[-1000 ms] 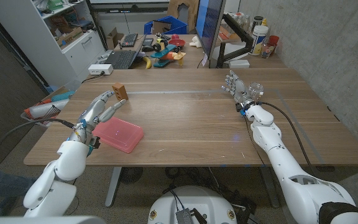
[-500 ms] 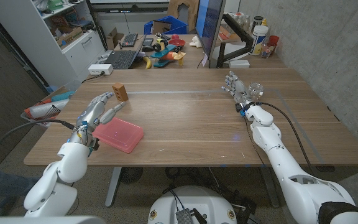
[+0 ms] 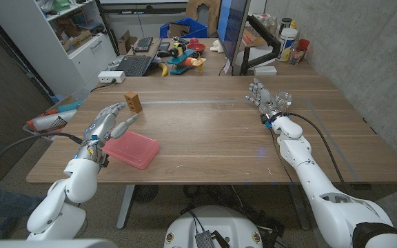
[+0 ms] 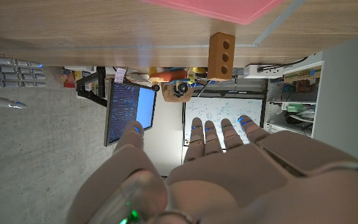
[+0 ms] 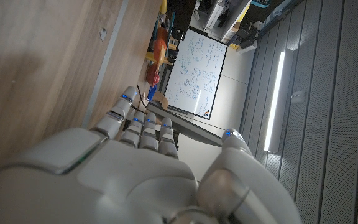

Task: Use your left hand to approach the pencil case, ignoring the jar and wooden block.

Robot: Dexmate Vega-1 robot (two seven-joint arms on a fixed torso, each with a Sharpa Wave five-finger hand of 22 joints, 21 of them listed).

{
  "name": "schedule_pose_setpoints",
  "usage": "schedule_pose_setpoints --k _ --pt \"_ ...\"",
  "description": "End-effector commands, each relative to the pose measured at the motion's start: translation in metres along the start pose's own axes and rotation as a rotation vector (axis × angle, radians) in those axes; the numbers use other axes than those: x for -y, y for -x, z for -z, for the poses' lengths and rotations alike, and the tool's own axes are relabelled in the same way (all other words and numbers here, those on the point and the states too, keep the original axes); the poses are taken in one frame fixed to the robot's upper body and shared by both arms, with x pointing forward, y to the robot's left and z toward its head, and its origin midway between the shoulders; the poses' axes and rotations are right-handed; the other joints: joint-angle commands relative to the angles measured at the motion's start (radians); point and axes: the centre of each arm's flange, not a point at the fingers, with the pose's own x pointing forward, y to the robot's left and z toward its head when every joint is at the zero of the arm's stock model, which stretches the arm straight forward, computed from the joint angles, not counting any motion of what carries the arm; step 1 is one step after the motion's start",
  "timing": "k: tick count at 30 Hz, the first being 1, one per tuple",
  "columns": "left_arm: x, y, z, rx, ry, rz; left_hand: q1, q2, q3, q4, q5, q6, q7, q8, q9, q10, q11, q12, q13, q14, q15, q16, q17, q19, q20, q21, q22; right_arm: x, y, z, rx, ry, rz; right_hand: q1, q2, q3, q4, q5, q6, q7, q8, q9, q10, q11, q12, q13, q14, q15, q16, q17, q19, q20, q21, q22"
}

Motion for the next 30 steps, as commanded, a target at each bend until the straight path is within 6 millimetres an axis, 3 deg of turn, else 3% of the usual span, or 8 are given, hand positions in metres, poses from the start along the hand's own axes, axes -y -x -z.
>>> schedule_pose_setpoints --k 1,30 --pt "0.003 -0.001 0.005 -0.015 -0.04 0.001 0.012 0.005 0.005 -0.006 -0.003 0.01 0.0 0.007 0.002 0.006 0.002 0.01 0.002 0.006 0.001 0.003 0.002 -0.004 0.009 0.0 0.001 0.0 -0.002 -0.006 0.008 0.008 -0.003 0.002 0.007 0.0 -0.004 0.004 0.009 -0.004 -0.005 0.005 0.008 0.0 -0.004 0.001 0.009 0.001 -0.002 0.003 0.012 -0.001 -0.003 0.003" --pt "0.014 -0.009 0.002 -0.033 -0.149 0.035 0.022 0.004 0.007 -0.009 -0.001 0.022 -0.011 0.006 0.002 0.012 -0.011 0.011 0.002 0.013 -0.006 0.003 0.002 -0.002 0.013 0.001 0.002 -0.001 -0.007 -0.002 0.001 0.007 -0.005 0.001 0.008 -0.002 -0.006 0.003 0.009 -0.003 -0.006 0.005 0.01 0.0 -0.003 0.001 0.008 0.002 -0.002 0.001 0.015 0.0 -0.014 0.003"
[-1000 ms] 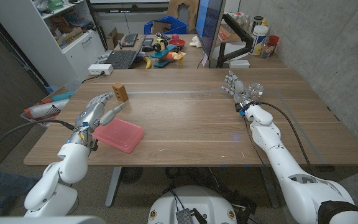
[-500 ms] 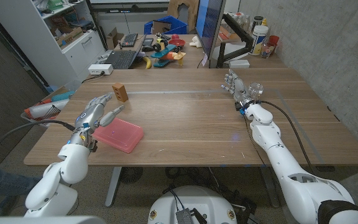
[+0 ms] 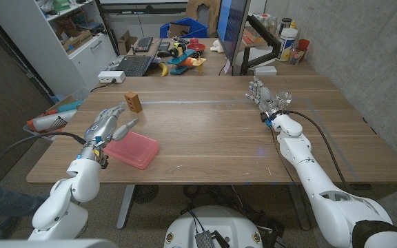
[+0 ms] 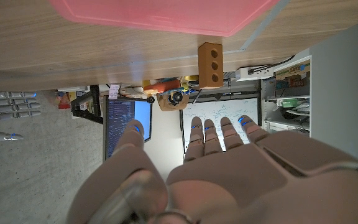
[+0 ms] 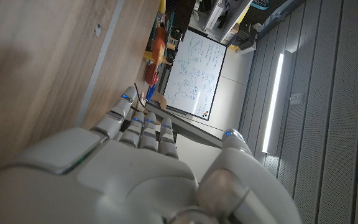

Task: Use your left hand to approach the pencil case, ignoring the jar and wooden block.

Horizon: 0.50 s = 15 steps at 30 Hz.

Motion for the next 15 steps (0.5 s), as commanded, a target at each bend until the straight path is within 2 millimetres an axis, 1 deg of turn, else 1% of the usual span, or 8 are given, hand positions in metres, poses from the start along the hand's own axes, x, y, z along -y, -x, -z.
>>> schedule_pose_setpoints --k 1,11,15 --pt "0.0035 -0.0035 -0.0015 -0.007 -0.037 0.016 0.013 -0.004 0.002 -0.005 -0.001 0.004 -0.003 0.003 0.003 0.002 0.0 0.004 0.002 0.005 0.002 0.004 0.002 0.004 0.008 0.001 0.002 -0.0007 -0.0023 0.0031 -0.002 -0.004 -0.001 0.001 0.008 0.001 -0.003 0.003 0.01 -0.003 0.001 0.005 0.009 0.0 -0.004 0.001 0.009 0.002 -0.002 0.001 0.008 0.0 -0.005 0.003" --pt "0.0046 -0.0039 -0.004 -0.003 -0.039 0.015 0.016 -0.005 0.002 -0.005 -0.001 0.007 -0.006 0.002 0.003 0.003 -0.005 0.004 0.002 0.006 0.0 0.003 0.002 0.003 0.008 0.001 0.002 0.0018 -0.0002 0.0016 -0.001 0.0 0.001 0.001 0.009 0.001 -0.004 0.003 0.009 -0.003 0.001 0.005 0.009 0.0 -0.004 0.001 0.008 0.002 -0.002 0.0 0.01 0.0 -0.009 0.003" --pt "0.0049 -0.0036 -0.0051 -0.004 -0.038 0.012 0.016 -0.006 0.002 -0.005 -0.001 0.008 -0.008 0.002 0.003 0.003 -0.002 0.003 0.002 0.006 -0.001 0.003 0.002 0.003 0.007 0.001 0.002 0.0032 0.0006 0.0013 -0.001 0.002 0.001 0.0 0.009 0.0 -0.004 0.003 0.01 -0.003 0.001 0.005 0.009 0.0 -0.004 0.001 0.009 0.003 -0.002 0.0 0.01 0.0 -0.011 0.003"
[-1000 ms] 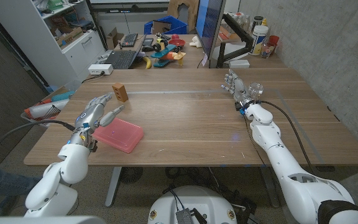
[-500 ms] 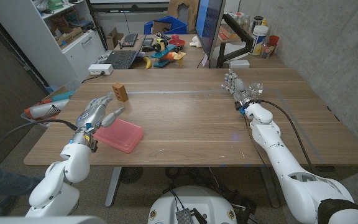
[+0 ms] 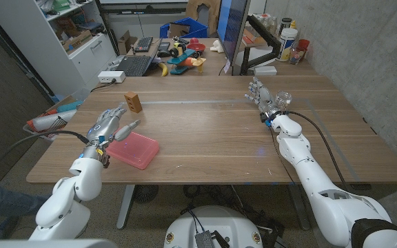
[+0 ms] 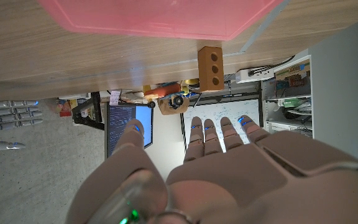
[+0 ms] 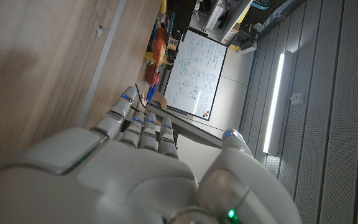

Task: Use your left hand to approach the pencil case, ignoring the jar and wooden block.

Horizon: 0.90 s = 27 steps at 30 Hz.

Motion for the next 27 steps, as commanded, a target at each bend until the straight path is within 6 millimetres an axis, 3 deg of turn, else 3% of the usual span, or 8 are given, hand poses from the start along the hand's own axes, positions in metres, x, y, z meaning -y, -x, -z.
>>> schedule_pose_setpoints --k 1,27 --pt "0.002 0.0 -0.003 -0.001 -0.009 -0.002 0.01 -0.001 0.002 -0.005 -0.001 0.005 -0.004 0.002 0.003 0.004 -0.001 0.004 0.002 0.006 -0.001 0.003 0.002 0.003 0.007 0.001 0.002 0.003 0.002 -0.001 0.001 0.006 0.0 0.0 0.009 0.0 -0.004 0.003 0.01 -0.004 0.001 0.005 0.008 0.0 -0.004 0.001 0.01 0.003 -0.002 0.0 0.009 -0.002 -0.004 0.003" --pt "0.018 -0.006 0.005 -0.01 0.021 0.03 0.015 -0.003 0.002 -0.005 0.0 0.008 -0.005 0.0 0.003 0.005 -0.004 0.003 0.003 0.008 -0.002 0.002 0.002 0.004 0.01 0.001 0.002 -0.004 -0.01 -0.002 -0.003 0.013 -0.004 0.0 0.01 -0.001 -0.006 0.003 0.01 -0.004 0.001 0.005 0.01 0.0 -0.004 0.001 0.01 0.001 -0.002 -0.001 0.012 -0.002 -0.013 0.004"
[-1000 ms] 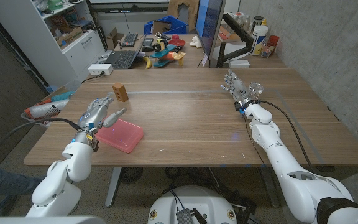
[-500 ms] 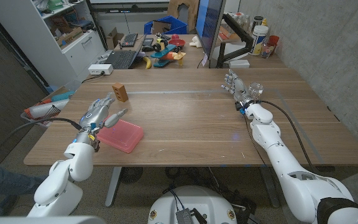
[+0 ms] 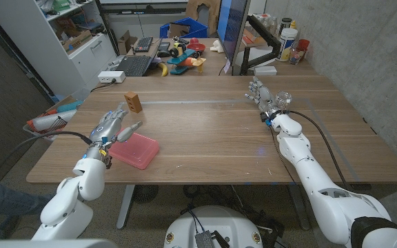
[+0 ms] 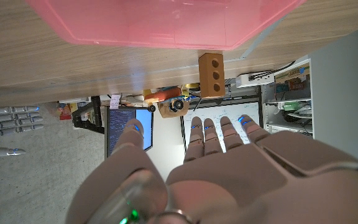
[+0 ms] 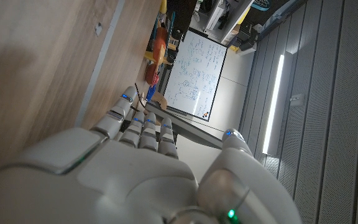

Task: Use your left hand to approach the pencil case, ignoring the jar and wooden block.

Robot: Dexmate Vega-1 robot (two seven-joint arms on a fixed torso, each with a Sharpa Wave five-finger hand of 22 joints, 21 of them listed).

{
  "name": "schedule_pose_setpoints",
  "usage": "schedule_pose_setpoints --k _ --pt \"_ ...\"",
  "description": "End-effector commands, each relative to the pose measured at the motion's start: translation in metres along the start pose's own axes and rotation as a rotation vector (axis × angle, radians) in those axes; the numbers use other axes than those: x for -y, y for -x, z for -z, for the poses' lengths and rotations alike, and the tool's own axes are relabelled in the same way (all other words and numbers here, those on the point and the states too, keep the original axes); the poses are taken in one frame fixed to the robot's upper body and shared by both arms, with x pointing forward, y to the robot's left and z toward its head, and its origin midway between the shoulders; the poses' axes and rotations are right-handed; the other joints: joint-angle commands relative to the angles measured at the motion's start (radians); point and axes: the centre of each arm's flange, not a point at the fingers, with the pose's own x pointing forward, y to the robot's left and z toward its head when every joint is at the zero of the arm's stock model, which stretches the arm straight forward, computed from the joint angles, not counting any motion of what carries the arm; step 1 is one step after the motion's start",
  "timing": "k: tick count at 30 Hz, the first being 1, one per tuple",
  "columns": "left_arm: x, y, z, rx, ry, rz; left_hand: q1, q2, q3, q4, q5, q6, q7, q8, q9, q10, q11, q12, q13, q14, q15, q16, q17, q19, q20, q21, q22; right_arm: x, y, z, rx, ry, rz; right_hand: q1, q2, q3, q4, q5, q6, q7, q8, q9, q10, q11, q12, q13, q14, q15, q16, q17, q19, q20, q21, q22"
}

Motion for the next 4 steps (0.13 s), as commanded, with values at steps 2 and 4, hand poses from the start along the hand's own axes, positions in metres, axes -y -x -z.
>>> schedule_pose_setpoints --k 2,4 --pt "0.0072 -0.0033 0.0043 -0.004 0.027 0.017 0.011 0.001 0.002 -0.005 0.0 0.008 -0.003 0.0 0.003 0.001 0.001 0.003 0.003 0.004 0.002 0.002 0.002 -0.001 0.006 0.001 0.002 -0.0055 -0.0083 -0.001 -0.005 0.003 -0.005 0.0 0.01 0.002 -0.004 0.003 0.01 -0.004 0.001 0.005 0.01 0.0 -0.004 0.001 0.008 -0.001 -0.002 -0.001 0.009 0.002 -0.006 0.004" --pt "0.0075 -0.0038 0.0047 -0.005 0.028 0.017 0.011 0.001 0.002 -0.005 0.0 0.009 -0.004 0.0 0.003 0.0 0.001 0.003 0.003 0.004 0.003 0.002 0.002 -0.002 0.006 0.001 0.002 -0.0058 -0.0093 -0.0012 -0.004 0.004 -0.006 0.0 0.01 0.002 -0.004 0.003 0.01 -0.004 0.001 0.005 0.01 0.001 -0.004 0.001 0.008 -0.001 -0.002 -0.001 0.009 0.002 -0.007 0.004"
